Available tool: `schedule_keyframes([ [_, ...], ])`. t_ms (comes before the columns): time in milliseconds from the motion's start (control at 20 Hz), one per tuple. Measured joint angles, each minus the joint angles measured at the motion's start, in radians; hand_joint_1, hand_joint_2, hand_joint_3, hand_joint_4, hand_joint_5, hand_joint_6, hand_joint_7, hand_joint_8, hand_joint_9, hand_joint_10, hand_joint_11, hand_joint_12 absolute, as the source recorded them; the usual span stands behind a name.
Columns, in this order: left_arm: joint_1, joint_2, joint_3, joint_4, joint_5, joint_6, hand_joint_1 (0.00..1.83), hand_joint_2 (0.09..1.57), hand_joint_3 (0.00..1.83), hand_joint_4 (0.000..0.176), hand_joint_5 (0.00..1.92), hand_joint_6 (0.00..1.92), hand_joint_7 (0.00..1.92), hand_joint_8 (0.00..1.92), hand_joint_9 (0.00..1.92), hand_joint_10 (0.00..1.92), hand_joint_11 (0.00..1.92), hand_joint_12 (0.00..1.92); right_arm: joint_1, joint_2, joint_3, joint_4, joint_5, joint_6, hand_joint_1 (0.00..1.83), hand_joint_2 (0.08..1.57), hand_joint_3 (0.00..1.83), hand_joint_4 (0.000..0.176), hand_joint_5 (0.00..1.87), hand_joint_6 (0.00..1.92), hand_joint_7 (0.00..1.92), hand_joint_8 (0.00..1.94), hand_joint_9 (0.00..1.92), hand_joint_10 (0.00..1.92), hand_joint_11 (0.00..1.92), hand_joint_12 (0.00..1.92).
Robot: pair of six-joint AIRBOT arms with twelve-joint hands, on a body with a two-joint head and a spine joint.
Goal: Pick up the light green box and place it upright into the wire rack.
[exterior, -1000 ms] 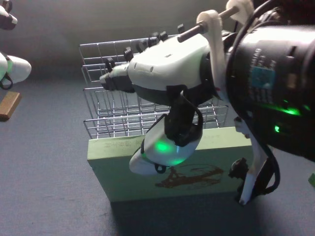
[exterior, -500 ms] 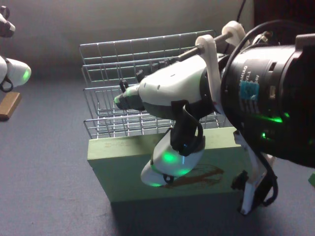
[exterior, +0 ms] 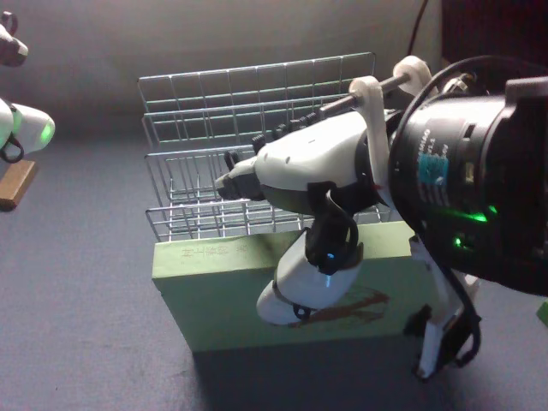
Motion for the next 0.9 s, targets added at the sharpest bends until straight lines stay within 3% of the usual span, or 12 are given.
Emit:
schedule_keyframes([
  [150, 0.000, 0.000, 0.000, -0.002, -0.001, 0.000, 0.13, 1.24, 0.00, 0.040, 0.38, 0.00, 0.33, 0.00, 0.30, 0.00, 0.00, 0.70, -0.003, 0.000, 0.000, 0.000, -0.006, 0.031, 0.86, 0.97, 0.00, 0.036, 0.17, 0.01, 0.14, 0.01, 0.10, 0.01, 0.00, 0.47],
  [250, 0.000, 0.000, 0.000, -0.002, 0.000, 0.003, 0.15, 1.23, 0.00, 0.039, 0.38, 0.00, 0.33, 0.00, 0.30, 0.00, 0.00, 0.71, -0.008, 0.000, 0.000, -0.005, -0.007, 0.068, 0.93, 0.99, 0.00, 0.000, 0.34, 0.02, 0.32, 0.01, 0.25, 0.02, 0.00, 0.89],
  [350, 0.000, 0.000, 0.000, -0.002, 0.000, 0.004, 0.15, 1.23, 0.00, 0.039, 0.38, 0.00, 0.32, 0.00, 0.30, 0.00, 0.00, 0.71, -0.018, 0.000, 0.000, -0.003, -0.010, 0.085, 1.01, 1.04, 0.01, 0.000, 0.51, 0.02, 0.52, 0.02, 0.44, 0.04, 0.05, 1.13],
  [500, 0.000, 0.000, 0.000, -0.002, -0.001, 0.004, 0.15, 1.23, 0.00, 0.041, 0.37, 0.00, 0.32, 0.00, 0.29, 0.00, 0.00, 0.67, -0.023, 0.000, 0.000, 0.000, -0.020, 0.096, 1.11, 1.08, 0.00, 0.000, 0.68, 0.02, 0.75, 0.04, 0.71, 0.11, 0.27, 1.26],
  [600, 0.000, 0.000, 0.000, -0.004, 0.000, 0.004, 0.15, 1.23, 0.00, 0.041, 0.37, 0.00, 0.32, 0.00, 0.29, 0.00, 0.00, 0.67, -0.023, 0.000, 0.000, -0.003, -0.020, 0.098, 1.17, 1.08, 0.00, 0.000, 0.85, 0.01, 0.89, 0.03, 0.77, 0.31, 0.39, 1.36],
  [650, 0.000, 0.000, 0.000, -0.008, 0.001, 0.004, 0.15, 1.23, 0.00, 0.040, 0.38, 0.00, 0.31, 0.00, 0.29, 0.00, 0.00, 0.67, -0.023, 0.000, 0.000, -0.002, -0.019, 0.099, 1.20, 1.13, 0.00, 0.000, 0.88, 0.81, 0.94, 0.91, 0.78, 0.51, 0.47, 1.41],
  [700, 0.000, 0.000, 0.000, -0.013, 0.001, 0.004, 0.15, 1.24, 0.00, 0.039, 0.38, 0.00, 0.31, 0.00, 0.28, 0.00, 0.00, 0.66, -0.023, 0.000, 0.000, -0.002, -0.019, 0.099, 1.32, 1.15, 0.01, 0.000, 0.87, 0.98, 0.90, 1.10, 0.77, 1.25, 0.53, 1.48],
  [750, 0.000, 0.000, 0.000, -0.015, 0.001, 0.004, 0.15, 1.24, 0.00, 0.040, 0.37, 0.00, 0.31, 0.00, 0.28, 0.00, 0.00, 0.65, -0.023, 0.000, 0.000, -0.003, -0.018, 0.099, 1.35, 1.16, 0.00, 0.000, 0.89, 1.00, 0.88, 1.15, 0.78, 1.39, 0.58, 1.51],
  [900, -0.008, 0.000, 0.000, -0.014, 0.003, 0.005, 0.15, 1.24, 0.00, 0.040, 0.38, 0.00, 0.31, 0.00, 0.28, 0.00, 0.00, 0.66, -0.021, 0.002, 0.000, -0.004, -0.018, 0.101, 1.36, 1.15, 0.00, 0.000, 0.93, 0.94, 0.85, 1.17, 0.84, 1.42, 0.72, 1.56],
])
